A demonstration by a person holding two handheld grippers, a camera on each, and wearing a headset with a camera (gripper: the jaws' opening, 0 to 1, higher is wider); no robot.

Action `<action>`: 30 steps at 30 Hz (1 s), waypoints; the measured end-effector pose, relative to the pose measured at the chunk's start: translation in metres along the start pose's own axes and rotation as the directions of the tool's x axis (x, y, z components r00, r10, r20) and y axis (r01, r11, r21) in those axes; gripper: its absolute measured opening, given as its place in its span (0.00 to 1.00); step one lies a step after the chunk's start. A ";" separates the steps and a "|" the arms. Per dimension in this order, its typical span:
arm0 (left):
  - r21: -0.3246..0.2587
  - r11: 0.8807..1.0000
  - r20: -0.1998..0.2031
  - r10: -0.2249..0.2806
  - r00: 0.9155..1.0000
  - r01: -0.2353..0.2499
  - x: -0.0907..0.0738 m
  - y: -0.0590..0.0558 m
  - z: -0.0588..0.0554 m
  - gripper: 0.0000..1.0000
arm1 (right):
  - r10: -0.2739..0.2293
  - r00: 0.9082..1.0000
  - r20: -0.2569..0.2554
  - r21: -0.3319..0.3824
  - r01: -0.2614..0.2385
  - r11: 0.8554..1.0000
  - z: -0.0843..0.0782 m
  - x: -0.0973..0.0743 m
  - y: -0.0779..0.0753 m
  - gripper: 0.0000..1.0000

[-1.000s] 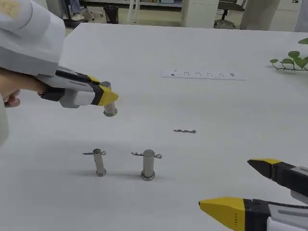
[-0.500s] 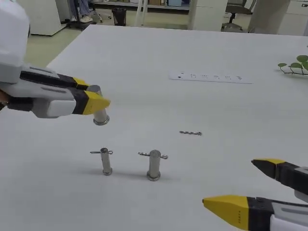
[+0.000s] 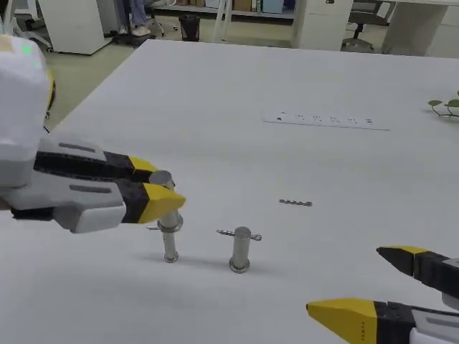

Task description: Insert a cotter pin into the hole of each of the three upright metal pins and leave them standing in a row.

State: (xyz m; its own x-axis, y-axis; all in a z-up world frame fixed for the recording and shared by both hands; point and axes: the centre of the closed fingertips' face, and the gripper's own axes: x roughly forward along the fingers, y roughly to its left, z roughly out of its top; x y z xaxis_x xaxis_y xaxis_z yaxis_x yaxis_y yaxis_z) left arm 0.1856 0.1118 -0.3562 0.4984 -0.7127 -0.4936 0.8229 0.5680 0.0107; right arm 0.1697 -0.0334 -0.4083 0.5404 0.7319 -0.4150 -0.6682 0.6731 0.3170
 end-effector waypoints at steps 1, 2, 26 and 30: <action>-0.002 1.000 -0.004 -0.008 1.000 0.008 0.002 -0.003 -0.001 0.09 | -0.001 1.000 -0.002 -0.003 0.001 1.000 0.000 0.000 0.000 0.94; 0.004 1.000 -0.010 -0.021 1.000 0.021 0.005 -0.007 -0.004 0.09 | 0.000 1.000 -0.008 -0.007 0.000 1.000 -0.001 0.001 0.000 0.94; -0.033 0.999 -0.112 0.009 0.994 -0.012 0.057 -0.023 -0.063 0.09 | 0.018 0.999 -0.032 0.012 -0.018 1.000 -0.009 0.003 0.004 0.94; -0.020 1.000 -0.112 0.003 0.994 -0.005 0.060 -0.024 -0.066 0.09 | 0.019 0.999 -0.039 0.010 -0.018 1.000 -0.010 0.003 0.004 0.94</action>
State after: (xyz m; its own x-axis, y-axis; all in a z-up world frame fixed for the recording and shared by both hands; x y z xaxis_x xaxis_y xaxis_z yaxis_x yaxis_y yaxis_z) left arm 0.1778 0.0824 -0.4431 0.4670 -0.6605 -0.5879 0.8148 0.5798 -0.0041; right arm 0.1634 -0.0292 -0.4171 0.5072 0.7397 -0.4422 -0.6730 0.6605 0.3329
